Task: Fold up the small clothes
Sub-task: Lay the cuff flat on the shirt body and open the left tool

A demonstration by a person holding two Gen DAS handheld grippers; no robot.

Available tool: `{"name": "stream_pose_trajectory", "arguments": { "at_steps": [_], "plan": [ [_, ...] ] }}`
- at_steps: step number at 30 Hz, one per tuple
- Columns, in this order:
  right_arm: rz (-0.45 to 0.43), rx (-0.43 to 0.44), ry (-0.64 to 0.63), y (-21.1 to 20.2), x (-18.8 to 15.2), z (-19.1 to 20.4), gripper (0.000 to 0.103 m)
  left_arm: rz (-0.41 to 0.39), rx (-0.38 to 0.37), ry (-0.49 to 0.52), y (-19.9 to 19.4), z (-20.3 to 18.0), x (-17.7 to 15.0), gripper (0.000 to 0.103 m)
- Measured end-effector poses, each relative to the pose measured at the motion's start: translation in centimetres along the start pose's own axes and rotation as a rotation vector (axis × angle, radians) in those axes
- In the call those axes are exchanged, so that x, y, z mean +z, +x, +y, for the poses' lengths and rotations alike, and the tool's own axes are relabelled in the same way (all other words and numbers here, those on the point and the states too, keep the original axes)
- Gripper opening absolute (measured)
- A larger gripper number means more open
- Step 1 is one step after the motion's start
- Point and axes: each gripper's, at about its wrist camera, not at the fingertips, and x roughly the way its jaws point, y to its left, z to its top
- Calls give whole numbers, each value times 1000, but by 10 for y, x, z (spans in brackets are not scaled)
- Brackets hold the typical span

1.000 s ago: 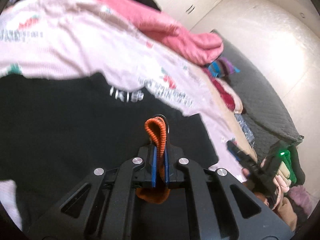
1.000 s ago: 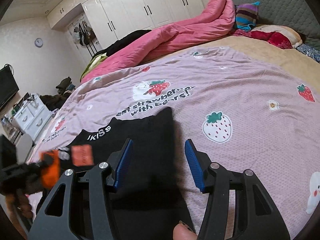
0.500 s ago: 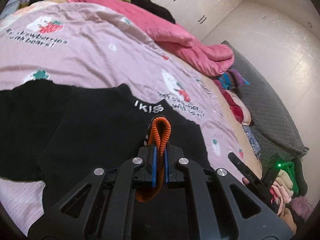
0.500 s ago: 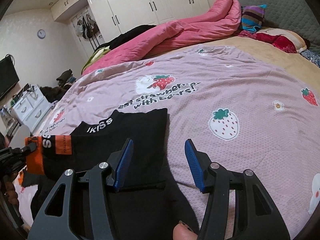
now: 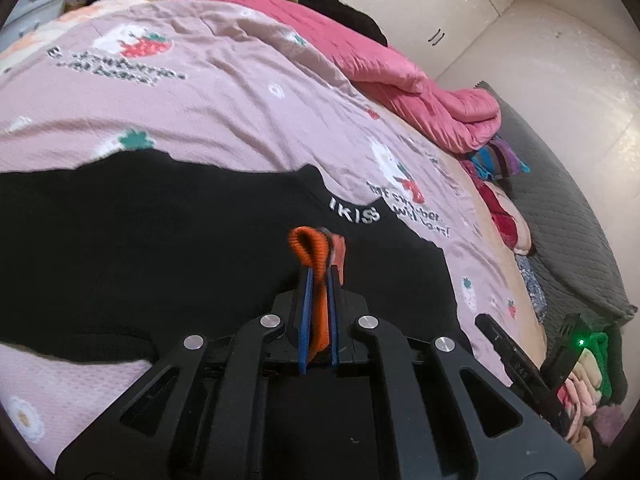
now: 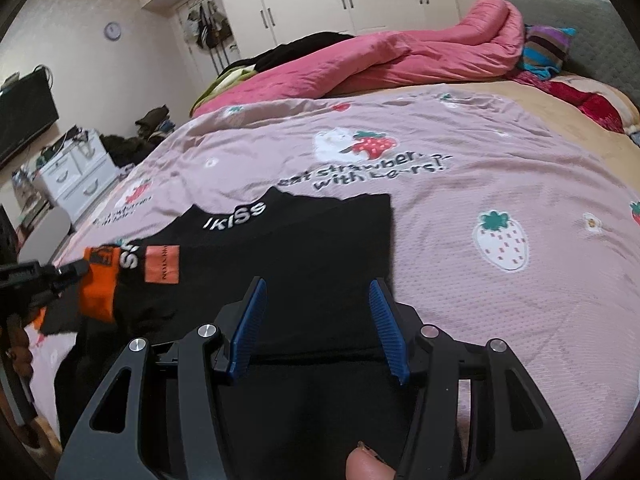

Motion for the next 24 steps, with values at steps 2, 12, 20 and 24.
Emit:
{"name": "stream_pose_trajectory", "arguments": {
  "at_steps": [2, 12, 20, 24],
  "plan": [
    [7, 3, -13, 3, -1, 5, 52, -19, 22, 16, -6, 0, 2, 1],
    [56, 38, -35, 14, -1, 25, 64, 76, 57, 101, 27, -16, -11, 2],
    [179, -3, -63, 39, -11, 29, 72, 192, 181, 148, 67, -2, -33, 14],
    [241, -12, -15, 52, -19, 18, 73, 184, 205, 178, 65, -5, -36, 14]
  ]
}}
